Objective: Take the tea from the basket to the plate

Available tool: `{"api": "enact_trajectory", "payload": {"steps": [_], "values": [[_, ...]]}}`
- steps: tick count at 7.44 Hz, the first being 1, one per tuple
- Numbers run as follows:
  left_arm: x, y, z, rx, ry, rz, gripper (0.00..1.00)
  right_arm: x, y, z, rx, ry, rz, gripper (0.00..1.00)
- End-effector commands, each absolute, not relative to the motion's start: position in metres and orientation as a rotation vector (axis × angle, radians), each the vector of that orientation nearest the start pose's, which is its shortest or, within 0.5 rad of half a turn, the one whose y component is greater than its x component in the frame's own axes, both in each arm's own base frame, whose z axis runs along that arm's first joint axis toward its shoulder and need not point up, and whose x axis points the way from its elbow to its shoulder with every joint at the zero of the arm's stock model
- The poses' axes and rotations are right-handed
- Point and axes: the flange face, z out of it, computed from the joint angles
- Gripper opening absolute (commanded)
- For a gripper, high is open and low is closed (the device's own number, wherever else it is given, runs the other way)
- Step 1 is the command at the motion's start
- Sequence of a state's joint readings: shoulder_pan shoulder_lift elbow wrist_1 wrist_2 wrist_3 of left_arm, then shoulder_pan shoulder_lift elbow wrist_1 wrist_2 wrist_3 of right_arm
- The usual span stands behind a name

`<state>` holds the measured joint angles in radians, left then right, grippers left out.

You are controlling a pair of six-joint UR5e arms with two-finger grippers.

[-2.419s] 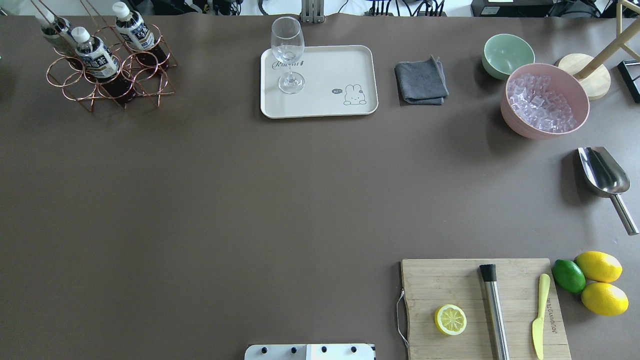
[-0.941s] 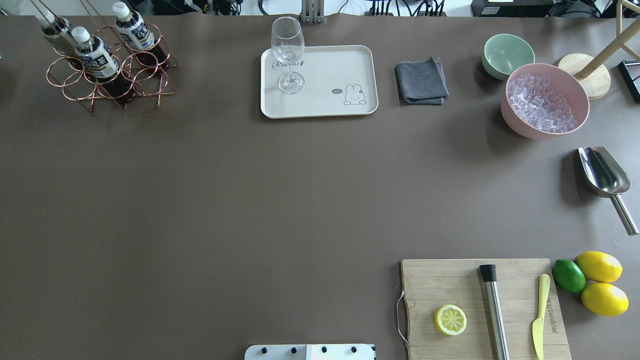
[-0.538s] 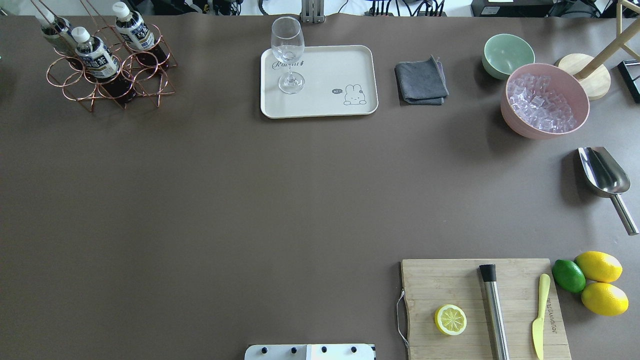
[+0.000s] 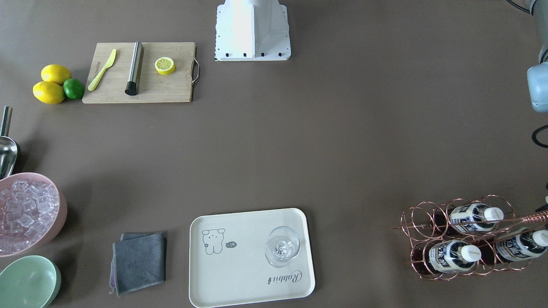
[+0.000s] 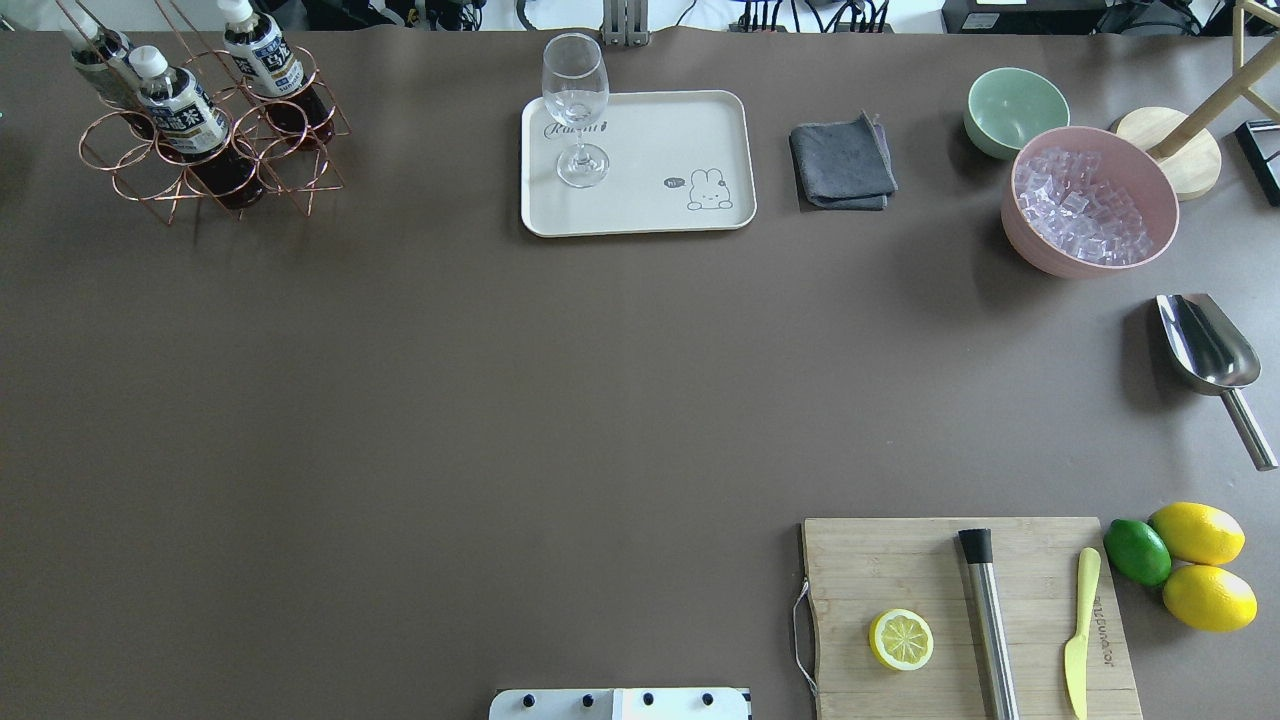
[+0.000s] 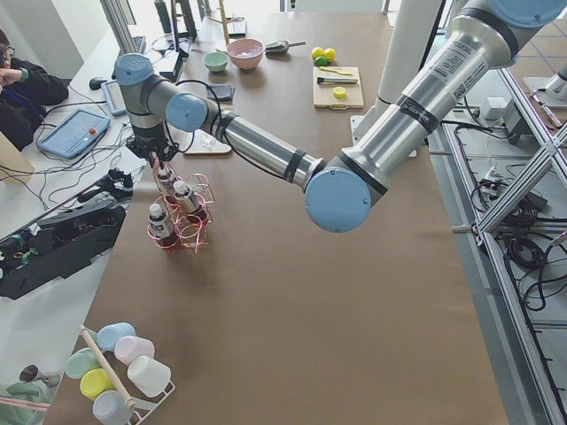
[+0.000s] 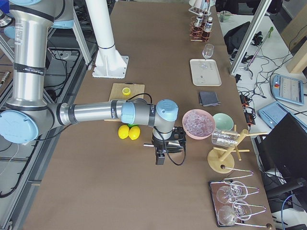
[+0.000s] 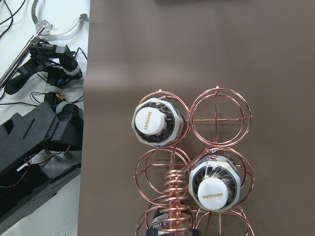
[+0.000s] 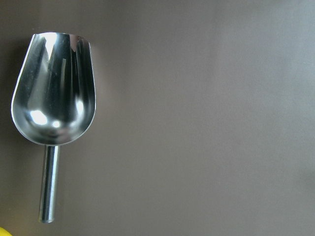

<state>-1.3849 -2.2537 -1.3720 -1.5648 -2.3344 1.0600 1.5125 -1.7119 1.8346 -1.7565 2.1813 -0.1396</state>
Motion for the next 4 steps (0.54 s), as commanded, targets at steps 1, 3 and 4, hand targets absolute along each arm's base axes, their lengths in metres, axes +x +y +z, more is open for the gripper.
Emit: {"api": "enact_trajectory", "payload": {"steps": [1,3,4], "values": [[0.038,-0.693,0.286,0.781,0.533,1.300,0.00,0.051,-0.428,0.623,-0.037,-0.613,-0.174,1.00],[0.033,-0.653,0.275,0.807,0.537,1.307,0.00,0.052,-0.428,0.623,-0.036,-0.612,-0.173,1.00],[0.034,-0.643,0.262,0.830,0.566,1.312,0.00,0.051,-0.428,0.622,-0.035,-0.611,-0.173,1.00]]}}
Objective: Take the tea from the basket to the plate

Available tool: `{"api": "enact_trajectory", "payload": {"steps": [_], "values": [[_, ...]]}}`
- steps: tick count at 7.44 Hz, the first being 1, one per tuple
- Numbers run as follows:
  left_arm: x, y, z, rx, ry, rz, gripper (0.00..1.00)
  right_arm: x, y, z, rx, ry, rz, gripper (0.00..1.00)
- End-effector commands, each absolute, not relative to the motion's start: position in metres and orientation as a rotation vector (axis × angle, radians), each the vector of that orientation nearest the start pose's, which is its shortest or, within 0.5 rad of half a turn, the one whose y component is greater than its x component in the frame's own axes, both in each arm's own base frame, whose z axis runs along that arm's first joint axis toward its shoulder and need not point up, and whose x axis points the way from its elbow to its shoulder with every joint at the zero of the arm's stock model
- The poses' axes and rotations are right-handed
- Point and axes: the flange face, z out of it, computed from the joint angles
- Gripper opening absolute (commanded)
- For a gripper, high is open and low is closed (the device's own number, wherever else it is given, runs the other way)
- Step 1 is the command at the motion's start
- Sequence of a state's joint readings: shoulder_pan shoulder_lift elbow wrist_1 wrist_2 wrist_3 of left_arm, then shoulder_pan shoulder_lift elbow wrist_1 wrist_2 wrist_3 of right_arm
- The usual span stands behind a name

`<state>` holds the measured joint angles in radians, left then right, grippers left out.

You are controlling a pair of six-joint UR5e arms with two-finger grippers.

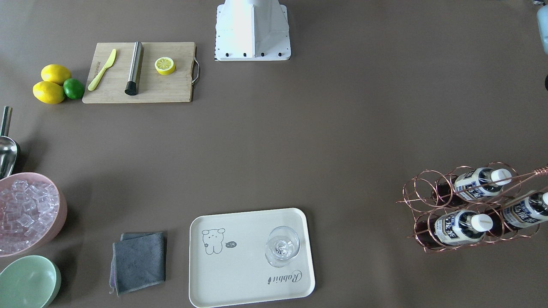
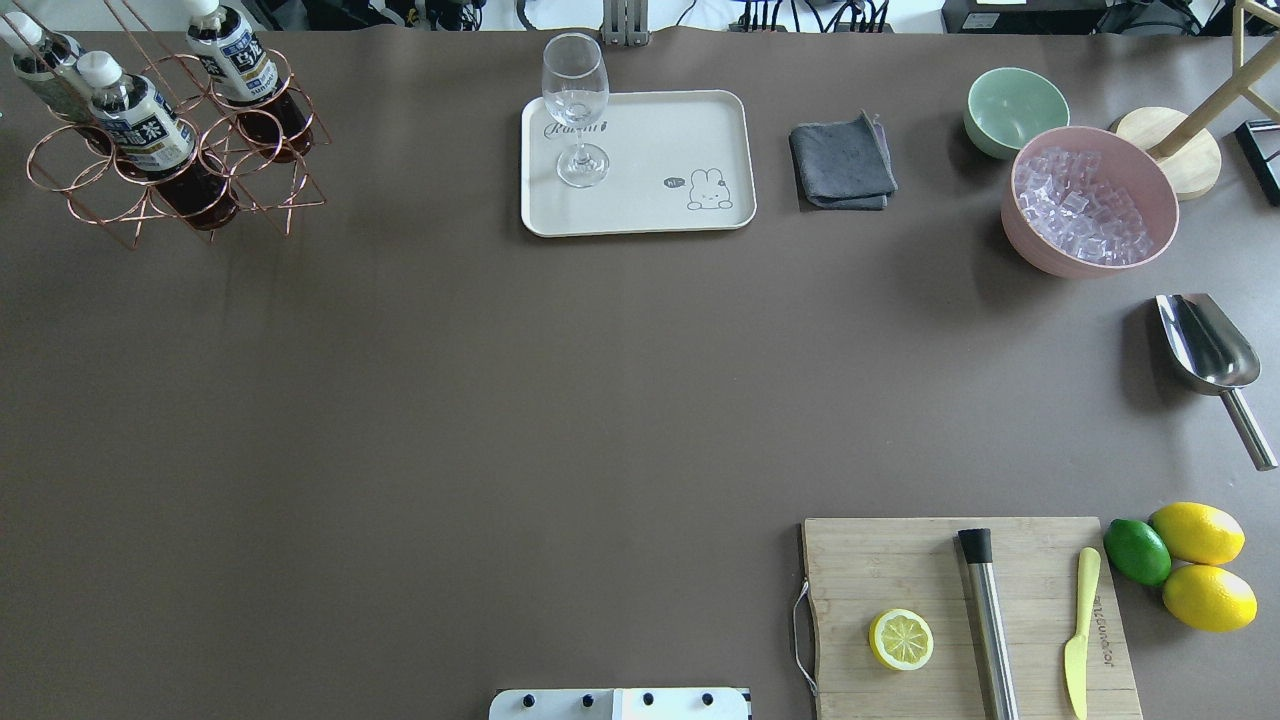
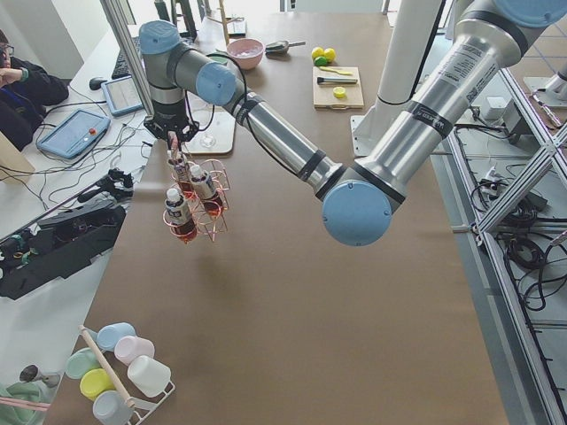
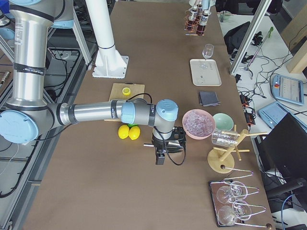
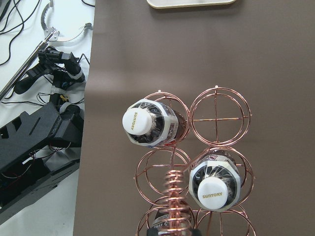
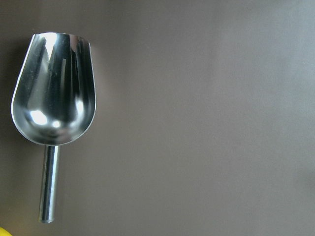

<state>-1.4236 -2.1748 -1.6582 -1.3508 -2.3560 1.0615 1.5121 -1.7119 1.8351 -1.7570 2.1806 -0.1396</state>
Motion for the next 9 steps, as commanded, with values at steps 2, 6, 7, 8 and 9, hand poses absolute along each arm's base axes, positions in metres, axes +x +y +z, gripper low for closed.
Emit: {"api": "enact_trajectory", "payload": {"steps": [2,6,7,8,9], "values": [[0.026,-0.598,0.242,0.830,0.568,1.311,0.00,0.051,-0.429,0.622,-0.037,-0.611,-0.166,1.00],[0.005,-0.543,0.233,0.816,0.568,1.272,0.00,0.053,-0.427,0.624,-0.040,-0.613,-0.164,1.00],[0.009,-0.529,0.228,0.825,0.569,1.284,0.00,0.053,-0.424,0.630,-0.057,-0.626,-0.155,1.00],[0.030,-0.515,0.224,0.843,0.598,1.332,0.00,0.054,-0.422,0.632,-0.058,-0.638,-0.150,1.00],[0.071,-0.509,0.219,0.839,0.630,1.406,0.00,0.055,-0.422,0.632,-0.055,-0.640,-0.148,1.00]]}}
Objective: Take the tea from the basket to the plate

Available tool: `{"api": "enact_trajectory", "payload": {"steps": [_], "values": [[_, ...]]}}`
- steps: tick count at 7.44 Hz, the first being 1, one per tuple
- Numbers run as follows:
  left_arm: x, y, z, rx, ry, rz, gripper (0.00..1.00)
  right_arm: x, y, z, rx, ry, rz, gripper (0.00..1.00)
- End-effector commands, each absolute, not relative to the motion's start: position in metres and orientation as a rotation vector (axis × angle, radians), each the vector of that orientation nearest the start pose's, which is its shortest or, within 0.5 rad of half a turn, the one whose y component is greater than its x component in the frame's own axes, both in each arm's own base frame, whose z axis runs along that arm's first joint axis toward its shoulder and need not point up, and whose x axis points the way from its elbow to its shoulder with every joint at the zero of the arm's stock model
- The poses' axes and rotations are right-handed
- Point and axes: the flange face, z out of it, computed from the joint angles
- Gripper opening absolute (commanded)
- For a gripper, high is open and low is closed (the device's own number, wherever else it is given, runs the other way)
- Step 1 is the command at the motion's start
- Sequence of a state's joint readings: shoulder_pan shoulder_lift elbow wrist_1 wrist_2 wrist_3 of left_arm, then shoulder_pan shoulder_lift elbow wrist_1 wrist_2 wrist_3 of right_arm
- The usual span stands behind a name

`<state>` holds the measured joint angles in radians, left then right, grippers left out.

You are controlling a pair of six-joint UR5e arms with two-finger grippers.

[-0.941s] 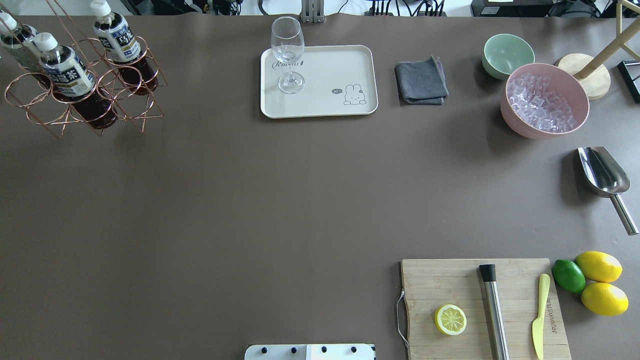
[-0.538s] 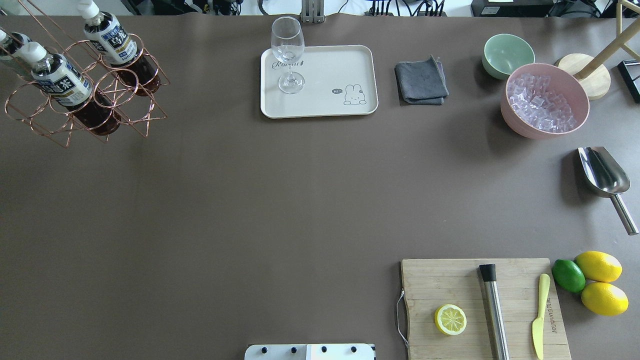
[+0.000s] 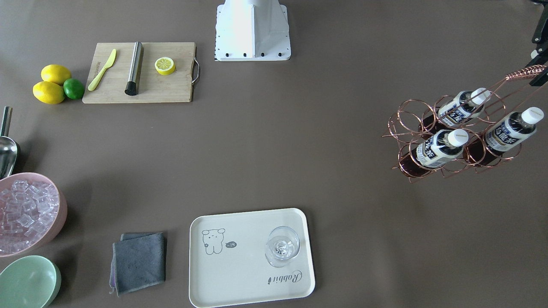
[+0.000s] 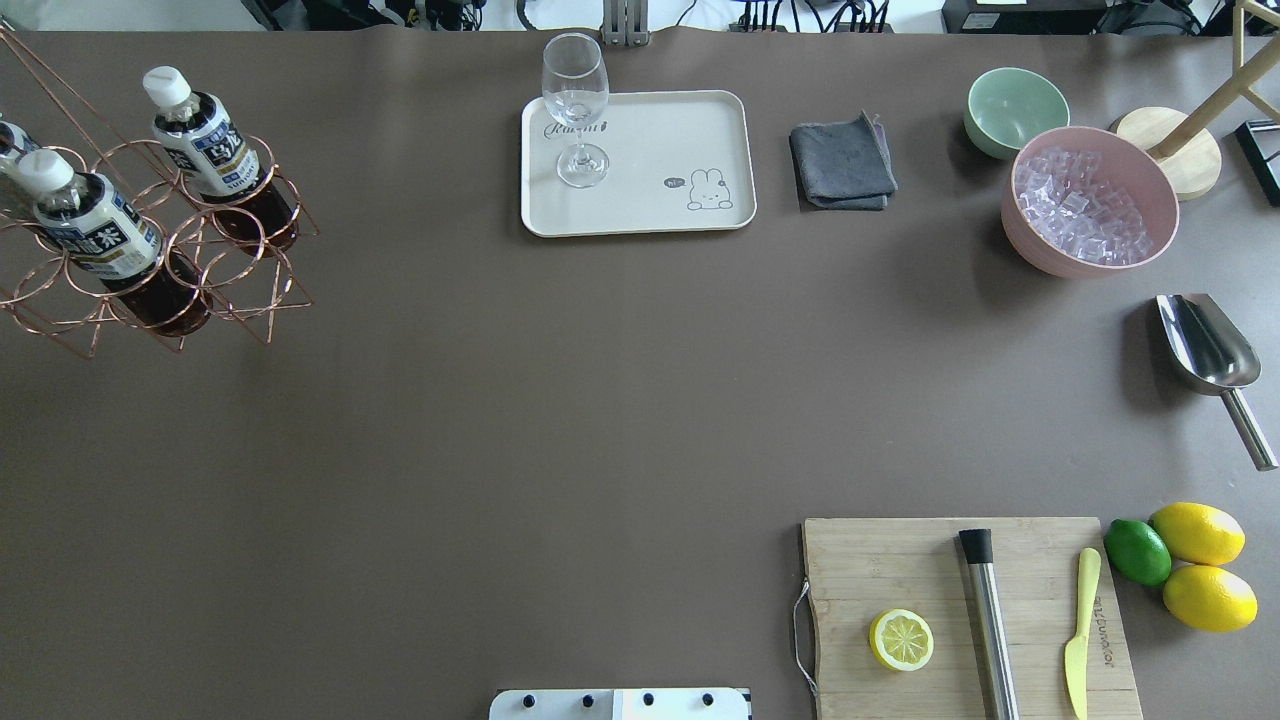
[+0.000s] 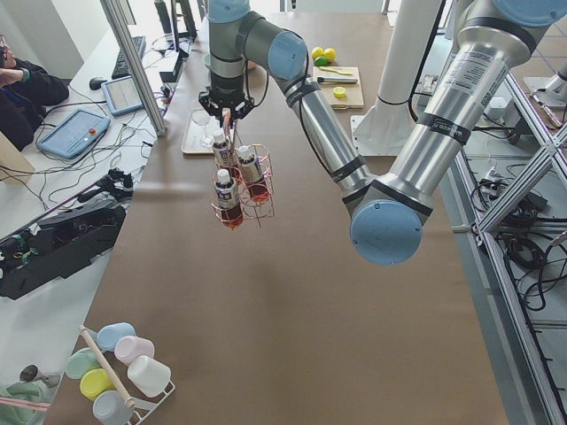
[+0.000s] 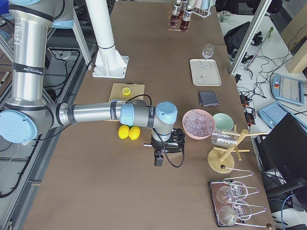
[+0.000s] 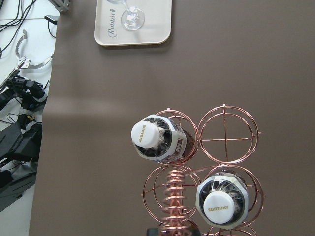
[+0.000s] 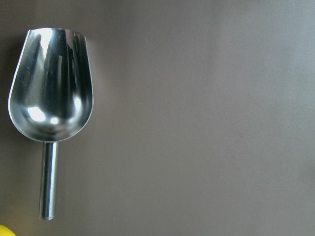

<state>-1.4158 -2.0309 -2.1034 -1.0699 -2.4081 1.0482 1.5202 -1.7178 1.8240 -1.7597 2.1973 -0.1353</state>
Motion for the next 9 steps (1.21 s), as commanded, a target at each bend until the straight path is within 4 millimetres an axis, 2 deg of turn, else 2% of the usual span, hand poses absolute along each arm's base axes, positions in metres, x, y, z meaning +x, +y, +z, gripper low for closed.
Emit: {"api": "enact_trajectory", "payload": {"steps": [1,2,3,4,6,7,8,9], "values": [[0.117,-0.499,0.192,0.859,0.657,1.479,0.00,0.059,-0.421,0.630,-0.048,-0.654,-0.136,1.00],[0.148,-0.484,0.157,0.873,0.700,1.463,0.00,0.060,-0.422,0.630,-0.047,-0.663,-0.133,1.00],[0.194,-0.468,0.132,0.870,0.752,1.510,0.00,0.060,-0.422,0.629,-0.044,-0.663,-0.134,1.00],[0.230,-0.453,0.104,0.873,0.751,1.525,0.00,0.064,-0.421,0.626,-0.035,-0.663,-0.123,1.00],[0.280,-0.436,0.069,0.847,0.789,1.511,0.00,0.068,-0.420,0.626,-0.034,-0.662,-0.116,1.00],[0.291,-0.429,0.062,0.829,0.816,1.496,0.00,0.069,-0.418,0.629,-0.039,-0.659,-0.111,1.00],[0.300,-0.421,0.055,0.809,0.837,1.468,0.00,0.079,-0.414,0.632,-0.038,-0.655,-0.088,1.00],[0.301,-0.414,0.049,0.788,0.849,1.388,0.00,0.080,-0.414,0.632,-0.036,-0.652,-0.088,1.00]]}}
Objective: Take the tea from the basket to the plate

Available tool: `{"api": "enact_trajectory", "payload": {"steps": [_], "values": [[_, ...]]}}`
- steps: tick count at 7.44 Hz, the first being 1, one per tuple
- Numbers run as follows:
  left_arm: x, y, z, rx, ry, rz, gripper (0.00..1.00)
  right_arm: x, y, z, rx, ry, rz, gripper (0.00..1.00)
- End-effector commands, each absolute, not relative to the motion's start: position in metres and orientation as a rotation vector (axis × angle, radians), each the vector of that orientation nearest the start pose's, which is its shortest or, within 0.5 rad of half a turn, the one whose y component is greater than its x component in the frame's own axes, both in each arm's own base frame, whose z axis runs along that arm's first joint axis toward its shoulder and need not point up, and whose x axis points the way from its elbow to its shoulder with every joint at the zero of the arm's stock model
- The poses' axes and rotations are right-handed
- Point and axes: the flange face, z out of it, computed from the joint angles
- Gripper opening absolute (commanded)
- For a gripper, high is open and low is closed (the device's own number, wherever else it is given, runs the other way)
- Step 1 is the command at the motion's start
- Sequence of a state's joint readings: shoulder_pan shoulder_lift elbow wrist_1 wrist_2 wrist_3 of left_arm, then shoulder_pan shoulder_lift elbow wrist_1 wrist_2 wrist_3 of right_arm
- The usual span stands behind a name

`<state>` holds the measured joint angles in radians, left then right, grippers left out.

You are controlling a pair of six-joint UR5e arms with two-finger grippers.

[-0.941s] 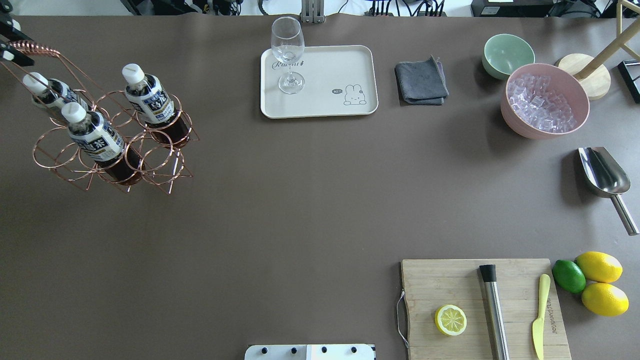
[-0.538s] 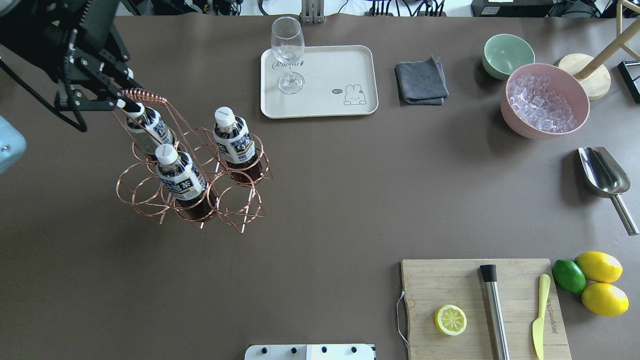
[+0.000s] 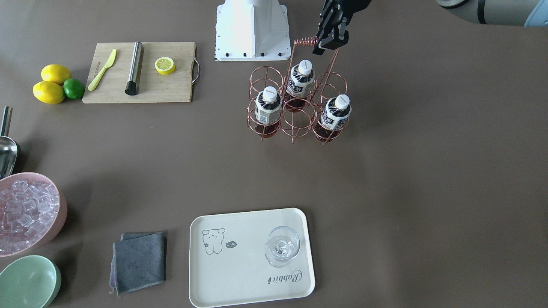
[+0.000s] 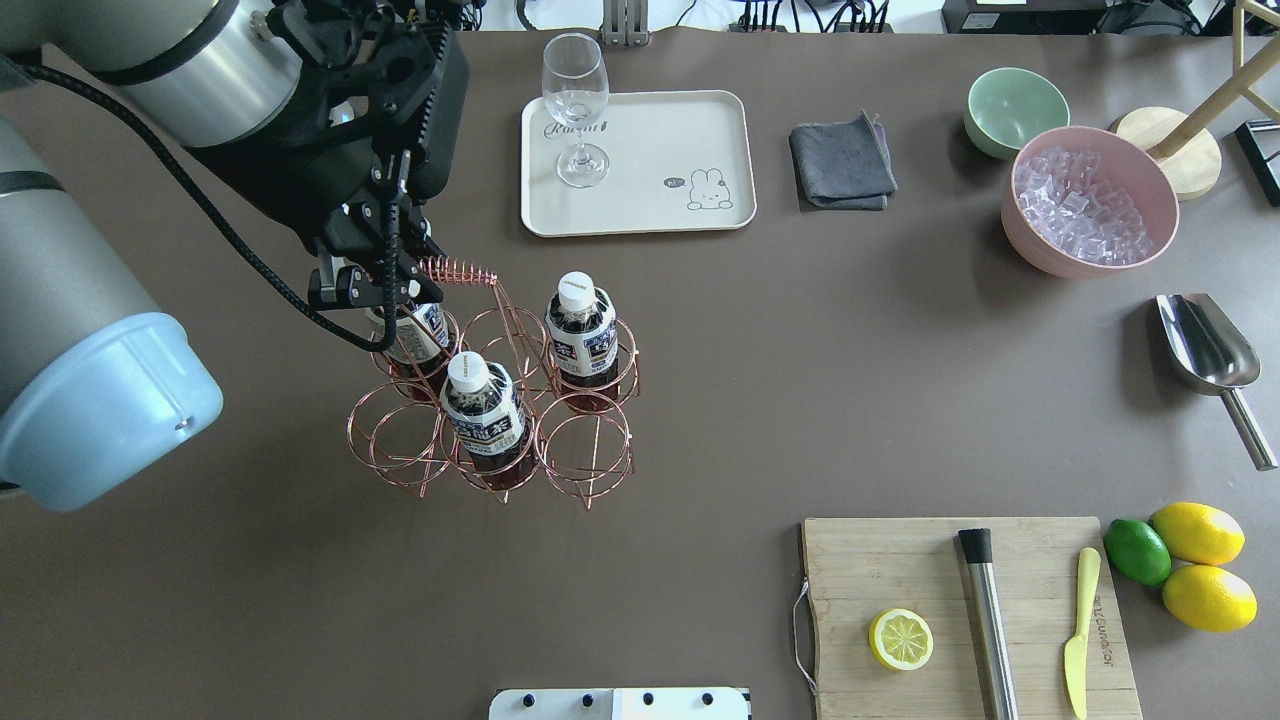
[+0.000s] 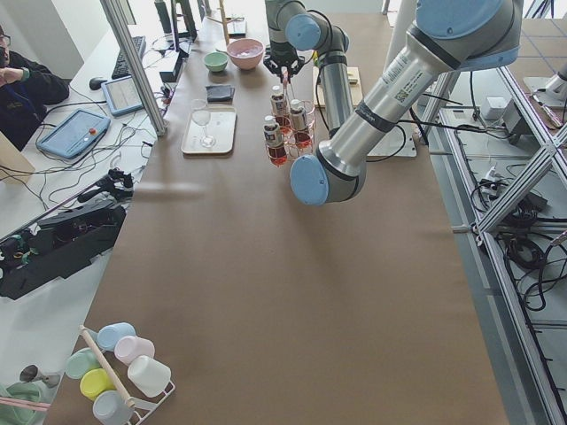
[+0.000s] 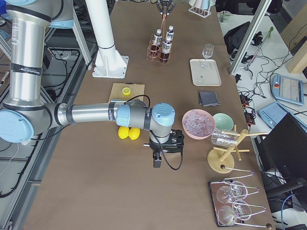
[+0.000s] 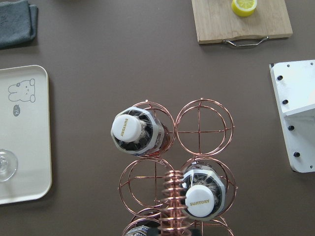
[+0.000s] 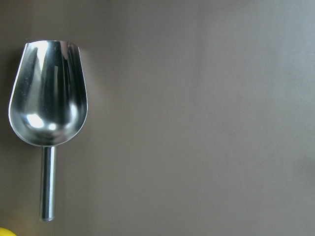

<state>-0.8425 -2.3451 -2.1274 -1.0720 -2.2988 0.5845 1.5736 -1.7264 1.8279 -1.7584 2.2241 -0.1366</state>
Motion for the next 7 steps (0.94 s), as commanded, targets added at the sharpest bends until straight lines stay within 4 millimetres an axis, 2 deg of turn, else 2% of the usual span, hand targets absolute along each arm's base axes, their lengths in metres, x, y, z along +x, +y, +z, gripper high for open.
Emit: {"api": "enact_trajectory", "payload": {"steps": [1,3,4,5,6,7], "values": [[0.302,-0.414,0.047,0.773,0.865,1.347,0.00,0.079,-0.416,0.633,-0.036,-0.665,-0.088,1.00],[0.318,-0.407,0.045,0.738,0.905,1.302,0.00,0.072,-0.424,0.626,-0.010,-0.656,-0.109,1.00],[0.328,-0.404,0.043,0.715,0.927,1.280,0.00,0.053,-0.431,0.623,0.002,-0.647,-0.160,1.00],[0.340,-0.399,0.037,0.709,0.949,1.269,0.00,0.050,-0.437,0.619,0.016,-0.657,-0.152,1.00],[0.348,-0.395,0.037,0.696,0.972,1.248,0.00,0.049,-0.457,0.601,0.042,-0.658,-0.144,1.00],[0.351,-0.398,0.037,0.695,0.972,1.245,0.00,0.040,-0.486,0.578,0.030,-0.739,-0.039,1.00]]}}
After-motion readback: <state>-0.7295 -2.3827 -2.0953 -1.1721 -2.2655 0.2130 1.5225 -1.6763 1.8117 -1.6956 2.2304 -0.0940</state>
